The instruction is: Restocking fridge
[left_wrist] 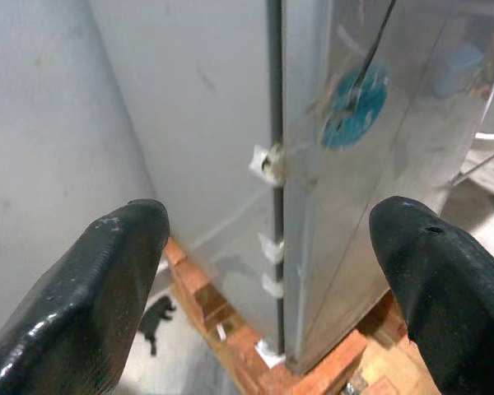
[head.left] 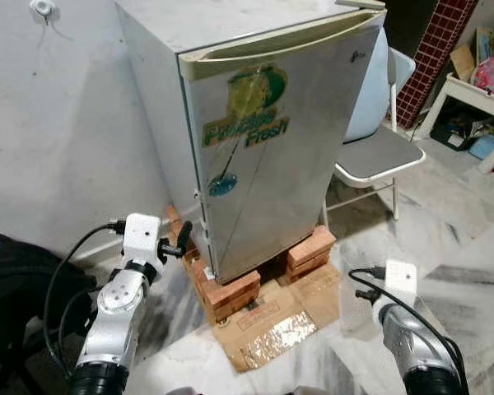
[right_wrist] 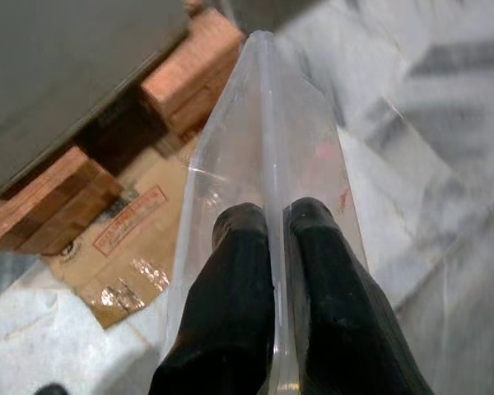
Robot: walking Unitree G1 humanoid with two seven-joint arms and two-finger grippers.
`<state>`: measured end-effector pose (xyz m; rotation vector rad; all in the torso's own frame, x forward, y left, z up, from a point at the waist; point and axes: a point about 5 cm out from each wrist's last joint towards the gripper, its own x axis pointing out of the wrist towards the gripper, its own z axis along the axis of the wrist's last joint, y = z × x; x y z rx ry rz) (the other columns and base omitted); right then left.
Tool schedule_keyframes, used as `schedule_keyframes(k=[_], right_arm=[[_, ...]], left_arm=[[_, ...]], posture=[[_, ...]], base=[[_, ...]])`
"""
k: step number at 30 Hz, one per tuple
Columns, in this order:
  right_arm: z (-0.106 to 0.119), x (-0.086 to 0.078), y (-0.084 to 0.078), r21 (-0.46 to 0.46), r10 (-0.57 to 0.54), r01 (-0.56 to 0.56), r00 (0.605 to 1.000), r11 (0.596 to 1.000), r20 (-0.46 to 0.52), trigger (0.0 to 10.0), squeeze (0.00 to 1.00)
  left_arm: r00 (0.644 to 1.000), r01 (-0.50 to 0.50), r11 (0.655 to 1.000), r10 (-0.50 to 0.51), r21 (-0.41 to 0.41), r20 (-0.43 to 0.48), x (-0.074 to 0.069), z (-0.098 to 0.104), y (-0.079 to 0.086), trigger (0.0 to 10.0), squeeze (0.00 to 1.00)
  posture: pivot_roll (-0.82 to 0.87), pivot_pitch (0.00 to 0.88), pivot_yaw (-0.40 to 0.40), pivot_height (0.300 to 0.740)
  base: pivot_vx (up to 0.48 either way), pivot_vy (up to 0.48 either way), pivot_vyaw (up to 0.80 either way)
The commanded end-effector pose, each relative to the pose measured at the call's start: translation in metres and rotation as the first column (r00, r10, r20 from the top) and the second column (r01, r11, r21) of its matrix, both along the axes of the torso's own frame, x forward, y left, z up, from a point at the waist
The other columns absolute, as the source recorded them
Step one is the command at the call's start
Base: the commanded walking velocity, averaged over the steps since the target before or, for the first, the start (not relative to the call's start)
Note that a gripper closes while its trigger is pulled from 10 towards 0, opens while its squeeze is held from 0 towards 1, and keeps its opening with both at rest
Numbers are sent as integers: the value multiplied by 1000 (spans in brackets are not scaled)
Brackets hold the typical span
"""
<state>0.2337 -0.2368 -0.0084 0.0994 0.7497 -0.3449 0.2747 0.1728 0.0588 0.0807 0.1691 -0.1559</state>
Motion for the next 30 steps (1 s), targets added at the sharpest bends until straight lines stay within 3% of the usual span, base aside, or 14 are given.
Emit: schedule_keyframes(k=[1,4,9,12,14,15,18,20,21,24,28,30], right_arm=[[5,-4,-4,-2,-46,46,999,999,25,10000,0],[4,-28,-9,-10,-118,118,993,993,25,10000,0],[2,-45,-1,52,-102,100,994,994,30,10000,0],[4,-44,9,55,24,-26,999,998,39,10000,0],[10,-35,18,5,201,-201,979,980,43,10000,0],[14,-30,20,-45,281,-278,958,959,52,10000,0],[19,-23,18,-134,388,-377,920,916,64,10000,0],[26,-11,17,-223,481,-447,868,866,128,10000,0],[29,-6,15,-236,495,-452,851,860,177,10000,0],[30,-4,7,-155,425,-398,875,904,233,10000,0],[22,-17,4,-159,413,-387,890,908,191,10000,0],[15,-31,5,-158,394,-371,907,915,151,10000,0]], left_arm=[[999,-32,999,32,7,10,-4,-1,6,10000,0],[996,-92,996,92,6,-4,-10,-7,11,10000,0],[994,-110,994,110,8,-20,-12,-13,13,10000,0],[994,-108,994,109,31,-12,-13,-14,13,10000,0],[995,-103,994,103,25,-15,-14,-14,11,10000,0],[995,-98,995,99,20,-16,-13,-14,11,10000,0],[996,-94,995,94,21,-10,-14,-15,10,10000,0],[996,-91,996,91,6,-8,-14,-16,10,10000,0],[996,-94,995,94,14,-3,-14,-16,10,10000,0],[996,-92,996,92,21,8,-15,-15,11,10000,0],[996,-90,996,90,19,10,-18,-14,13,10000,0],[997,-79,997,79,14,-2,-21,-16,14,10000,0]], posture=[[-41,0,-3,740],[-56,0,3,740],[-73,0,17,740],[-83,0,23,740],[-87,0,21,740],[-87,0,20,740],[-85,0,12,740],[-82,0,8,740],[-77,0,5,740],[-66,0,-3,740],[-59,0,-5,740],[-60,0,0,740]], base=[[0,0,0],[0,0,0],[0,0,0],[0,0,0],[0,0,0],[0,0,0],[0,0,0],[0,0,0],[0,0,0],[0,0,0],[0,0,0],[0,0,0]])
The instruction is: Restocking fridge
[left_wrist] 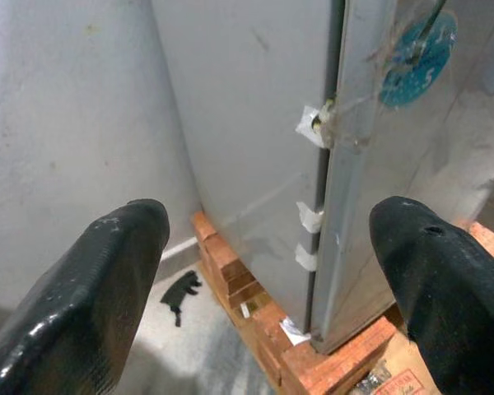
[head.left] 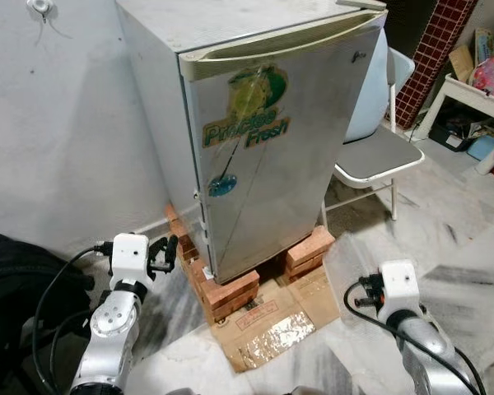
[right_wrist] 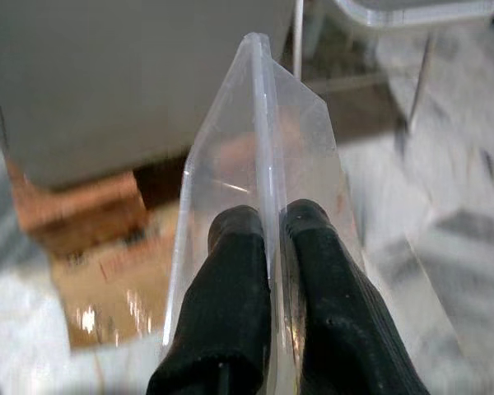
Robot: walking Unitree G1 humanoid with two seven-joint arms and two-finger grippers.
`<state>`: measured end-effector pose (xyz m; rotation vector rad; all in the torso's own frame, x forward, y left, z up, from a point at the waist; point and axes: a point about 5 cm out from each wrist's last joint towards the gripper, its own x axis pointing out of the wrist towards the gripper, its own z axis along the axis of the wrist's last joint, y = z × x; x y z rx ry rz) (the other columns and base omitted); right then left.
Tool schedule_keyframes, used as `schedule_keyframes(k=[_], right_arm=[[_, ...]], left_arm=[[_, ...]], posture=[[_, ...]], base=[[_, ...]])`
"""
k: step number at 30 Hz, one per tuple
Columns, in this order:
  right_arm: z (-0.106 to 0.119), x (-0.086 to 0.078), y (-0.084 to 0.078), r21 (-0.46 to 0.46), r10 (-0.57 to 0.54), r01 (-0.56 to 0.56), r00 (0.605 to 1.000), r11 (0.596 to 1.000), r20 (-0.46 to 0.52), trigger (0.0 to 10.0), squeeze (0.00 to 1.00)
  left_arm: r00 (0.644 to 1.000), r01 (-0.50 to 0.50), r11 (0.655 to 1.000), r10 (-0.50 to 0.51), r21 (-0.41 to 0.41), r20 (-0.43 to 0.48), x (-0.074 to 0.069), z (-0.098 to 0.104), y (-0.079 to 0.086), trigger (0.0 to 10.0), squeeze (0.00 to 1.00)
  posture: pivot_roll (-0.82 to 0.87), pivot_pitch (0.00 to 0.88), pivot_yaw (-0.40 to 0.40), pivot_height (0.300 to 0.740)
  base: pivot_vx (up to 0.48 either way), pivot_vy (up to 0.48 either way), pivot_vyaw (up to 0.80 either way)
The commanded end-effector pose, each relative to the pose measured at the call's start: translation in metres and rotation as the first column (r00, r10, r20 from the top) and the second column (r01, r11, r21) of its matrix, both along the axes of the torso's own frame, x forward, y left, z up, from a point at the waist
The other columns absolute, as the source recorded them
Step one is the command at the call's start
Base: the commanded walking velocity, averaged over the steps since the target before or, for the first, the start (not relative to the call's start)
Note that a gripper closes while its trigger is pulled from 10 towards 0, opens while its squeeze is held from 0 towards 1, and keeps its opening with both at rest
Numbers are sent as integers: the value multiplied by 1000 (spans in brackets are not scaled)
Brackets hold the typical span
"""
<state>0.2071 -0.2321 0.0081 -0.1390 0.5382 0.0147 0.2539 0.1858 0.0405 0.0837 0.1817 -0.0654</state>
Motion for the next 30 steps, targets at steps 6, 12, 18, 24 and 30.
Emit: schedule_keyframes(k=[6,12,18,24,30], right_arm=[[-5,-23,2,35,-83,84,996,996,-32,10000,0],[-5,-34,2,66,-159,163,986,984,-59,10000,0],[-5,-37,2,69,-161,166,984,984,-70,10000,0],[-3,-37,3,69,-149,154,986,986,-76,10000,0],[-2,-36,2,69,-143,149,987,986,-74,10000,0]], left_arm=[[1000,30,1000,-30,-7,-11,-3,1,2,10000,0],[999,48,999,-48,-5,-9,2,3,1,10000,0],[998,61,998,-61,-9,-12,1,2,-2,10000,0],[998,63,998,-63,-11,-14,1,2,-4,10000,0],[998,65,998,-66,-14,-14,3,2,-6,10000,0]], posture=[[-75,0,16,740],[-82,0,21,740],[-84,0,21,740],[-84,0,13,740],[-87,0,6,740]], base=[[0,0,0],[0,251,-366],[0,352,-788],[0,341,-778],[0,0,-581]])
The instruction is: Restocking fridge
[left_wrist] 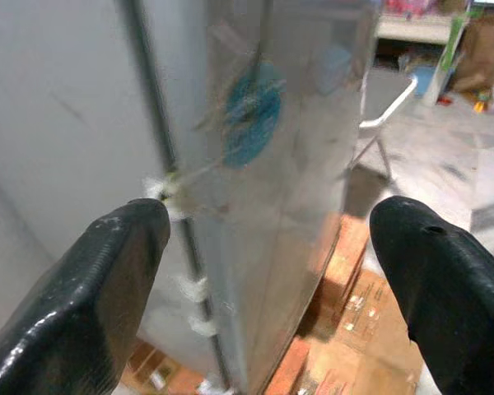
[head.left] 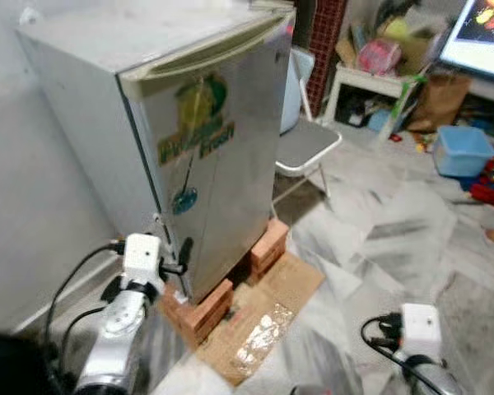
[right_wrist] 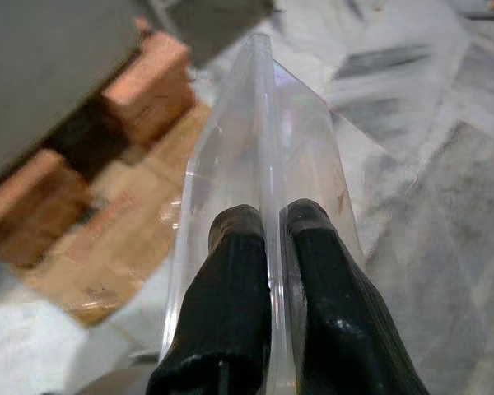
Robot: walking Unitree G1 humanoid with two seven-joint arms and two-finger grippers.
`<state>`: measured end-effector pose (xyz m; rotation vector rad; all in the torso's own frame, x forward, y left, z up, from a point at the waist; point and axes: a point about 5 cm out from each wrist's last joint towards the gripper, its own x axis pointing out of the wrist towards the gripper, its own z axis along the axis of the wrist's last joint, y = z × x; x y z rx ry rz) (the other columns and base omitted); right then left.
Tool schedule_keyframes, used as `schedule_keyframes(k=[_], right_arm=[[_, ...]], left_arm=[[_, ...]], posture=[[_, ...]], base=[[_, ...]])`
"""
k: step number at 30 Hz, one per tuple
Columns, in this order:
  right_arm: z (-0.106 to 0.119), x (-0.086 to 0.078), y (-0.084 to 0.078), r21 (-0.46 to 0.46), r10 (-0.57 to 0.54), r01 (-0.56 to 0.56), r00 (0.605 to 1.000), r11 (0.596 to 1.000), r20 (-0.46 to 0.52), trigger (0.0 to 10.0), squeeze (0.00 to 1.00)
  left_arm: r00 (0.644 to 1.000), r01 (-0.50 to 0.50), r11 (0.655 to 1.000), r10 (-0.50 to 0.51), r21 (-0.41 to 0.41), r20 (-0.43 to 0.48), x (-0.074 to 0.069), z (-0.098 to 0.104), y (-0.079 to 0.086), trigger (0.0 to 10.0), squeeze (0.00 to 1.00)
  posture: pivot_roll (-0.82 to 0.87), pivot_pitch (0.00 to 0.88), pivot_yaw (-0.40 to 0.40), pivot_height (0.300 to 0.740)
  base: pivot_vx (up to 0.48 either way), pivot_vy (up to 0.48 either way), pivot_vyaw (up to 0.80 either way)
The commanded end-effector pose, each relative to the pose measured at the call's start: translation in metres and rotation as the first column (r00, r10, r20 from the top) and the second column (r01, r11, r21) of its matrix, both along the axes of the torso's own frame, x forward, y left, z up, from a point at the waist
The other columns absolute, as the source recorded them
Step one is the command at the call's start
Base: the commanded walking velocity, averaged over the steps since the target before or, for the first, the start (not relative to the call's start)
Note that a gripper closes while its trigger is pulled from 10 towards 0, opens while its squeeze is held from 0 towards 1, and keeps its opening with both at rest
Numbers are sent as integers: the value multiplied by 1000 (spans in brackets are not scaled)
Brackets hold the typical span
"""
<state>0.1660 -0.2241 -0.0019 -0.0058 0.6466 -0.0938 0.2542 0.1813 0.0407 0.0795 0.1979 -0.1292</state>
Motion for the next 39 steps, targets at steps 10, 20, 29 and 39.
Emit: schedule_keyframes(k=[10,20,29,39], right_arm=[[10,7,-6,-25,13,-12,999,1000,35,10000,0],[13,8,-6,-30,9,-8,999,1000,39,10000,0],[15,8,-4,-28,4,-3,999,1000,39,10000,0],[18,8,-2,-22,0,1,999,1000,42,10000,0]], left_arm=[[1000,7,1000,-7,-22,22,7,5,-5,10000,0],[1000,1,1000,-1,-15,16,9,6,-5,10000,0],[997,-75,997,75,-8,14,28,13,5,10000,0],[994,-46,999,48,28,-93,72,17,-20,10000,0]], posture=[[-88,0,1,740],[-93,0,1,740],[-97,1,3,740],[-109,0,10,740]], base=[[0,192,-217],[0,173,0],[0,0,0],[0,0,0]])
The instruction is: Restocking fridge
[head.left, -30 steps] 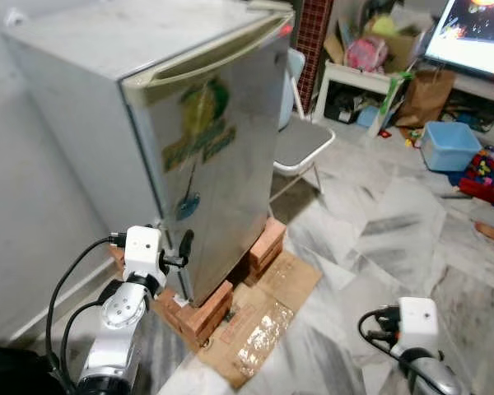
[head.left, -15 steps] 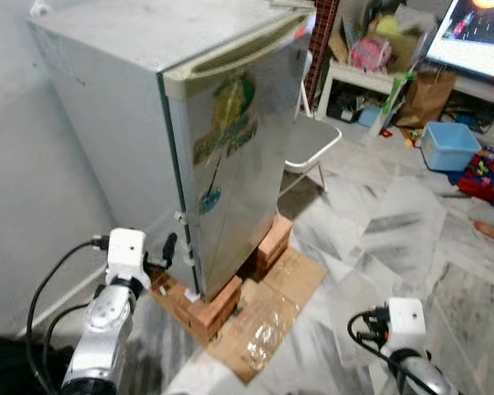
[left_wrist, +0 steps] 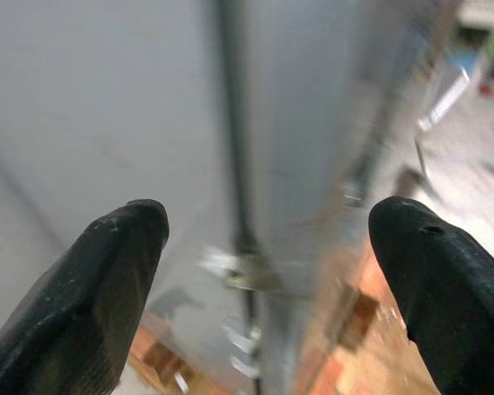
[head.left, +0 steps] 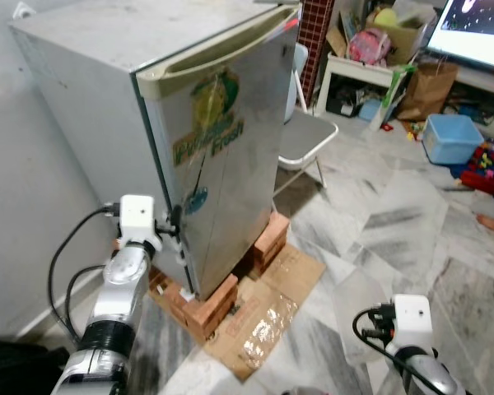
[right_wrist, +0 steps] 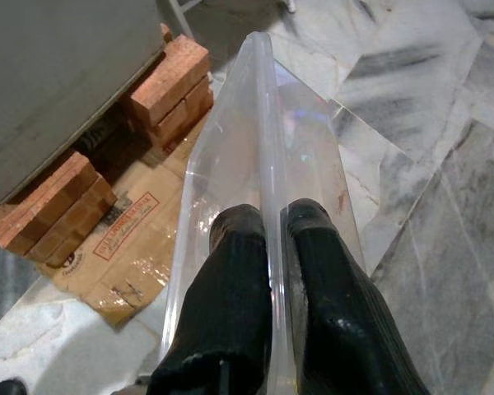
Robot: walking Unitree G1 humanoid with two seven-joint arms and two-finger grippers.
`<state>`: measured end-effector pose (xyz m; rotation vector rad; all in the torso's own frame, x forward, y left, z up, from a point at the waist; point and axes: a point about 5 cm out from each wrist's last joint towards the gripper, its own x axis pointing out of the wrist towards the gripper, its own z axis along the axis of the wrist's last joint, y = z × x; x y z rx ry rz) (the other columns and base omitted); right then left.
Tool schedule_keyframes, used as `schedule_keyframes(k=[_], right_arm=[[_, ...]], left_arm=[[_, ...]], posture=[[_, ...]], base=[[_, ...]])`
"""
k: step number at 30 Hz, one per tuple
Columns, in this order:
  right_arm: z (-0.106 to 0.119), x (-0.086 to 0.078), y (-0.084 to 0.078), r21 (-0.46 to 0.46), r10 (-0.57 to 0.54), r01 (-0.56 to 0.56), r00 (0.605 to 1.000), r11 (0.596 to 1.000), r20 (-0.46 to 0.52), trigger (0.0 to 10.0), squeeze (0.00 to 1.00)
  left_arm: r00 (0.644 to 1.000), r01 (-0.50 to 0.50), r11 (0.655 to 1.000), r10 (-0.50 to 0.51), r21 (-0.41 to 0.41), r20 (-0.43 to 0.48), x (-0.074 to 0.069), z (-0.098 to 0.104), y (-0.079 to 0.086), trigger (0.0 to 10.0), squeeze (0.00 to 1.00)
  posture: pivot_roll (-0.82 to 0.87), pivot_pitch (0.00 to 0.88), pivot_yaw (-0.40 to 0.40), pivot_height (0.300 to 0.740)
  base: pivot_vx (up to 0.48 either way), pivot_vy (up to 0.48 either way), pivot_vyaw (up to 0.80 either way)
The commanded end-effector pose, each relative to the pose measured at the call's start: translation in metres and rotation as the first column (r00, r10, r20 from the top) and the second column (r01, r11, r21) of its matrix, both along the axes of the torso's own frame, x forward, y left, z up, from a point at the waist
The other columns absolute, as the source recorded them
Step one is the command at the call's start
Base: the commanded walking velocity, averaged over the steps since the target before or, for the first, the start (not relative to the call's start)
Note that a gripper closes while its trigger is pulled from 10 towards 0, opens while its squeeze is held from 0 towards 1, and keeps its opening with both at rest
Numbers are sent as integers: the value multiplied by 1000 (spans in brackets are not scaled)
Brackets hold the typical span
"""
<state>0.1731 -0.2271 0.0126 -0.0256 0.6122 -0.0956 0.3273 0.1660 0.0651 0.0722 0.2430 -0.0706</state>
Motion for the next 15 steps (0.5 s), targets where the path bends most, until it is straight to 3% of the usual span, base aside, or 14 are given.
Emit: schedule_keyframes(k=[1,2,3,5,9,10,13,15], right_arm=[[3,1,1,0,-5,5,1000,1000,9,10000,0],[4,-1,2,7,-8,8,1000,1000,6,10000,0],[4,-1,2,7,-8,8,1000,1000,6,10000,0],[4,-9,-1,19,-29,29,999,999,-17,10000,0],[0,-19,-8,39,-81,84,995,996,-66,10000,0],[-2,-21,-8,52,-106,110,992,993,-73,10000,0],[-2,-21,-9,58,-120,124,990,991,-78,10000,0],[-3,-21,-9,69,-144,150,986,986,-85,10000,0]], left_arm=[[998,27,999,-25,24,-65,1,-8,-9,10000,0],[996,66,998,-65,11,-58,6,-5,-21,10000,0],[996,66,998,-65,11,-58,6,-5,-21,10000,0],[981,184,980,-178,82,-74,11,-5,-44,10000,0],[950,311,944,-304,112,-76,10,-4,-72,10000,0],[926,377,915,-370,143,-74,8,-4,-87,10000,0],[901,434,890,-428,141,-69,6,-3,-98,10000,0],[828,560,820,-560,114,-40,-1,1,-123,10000,0]], posture=[[-111,0,11,740],[-119,0,15,740],[-119,0,15,740],[-127,0,20,740],[-133,0,26,740],[-133,0,28,740],[-134,0,28,740],[-133,0,28,740]], base=[[0,0,0],[0,0,0],[0,0,0],[0,0,0],[0,0,0],[0,0,0],[0,0,0],[0,0,0]])
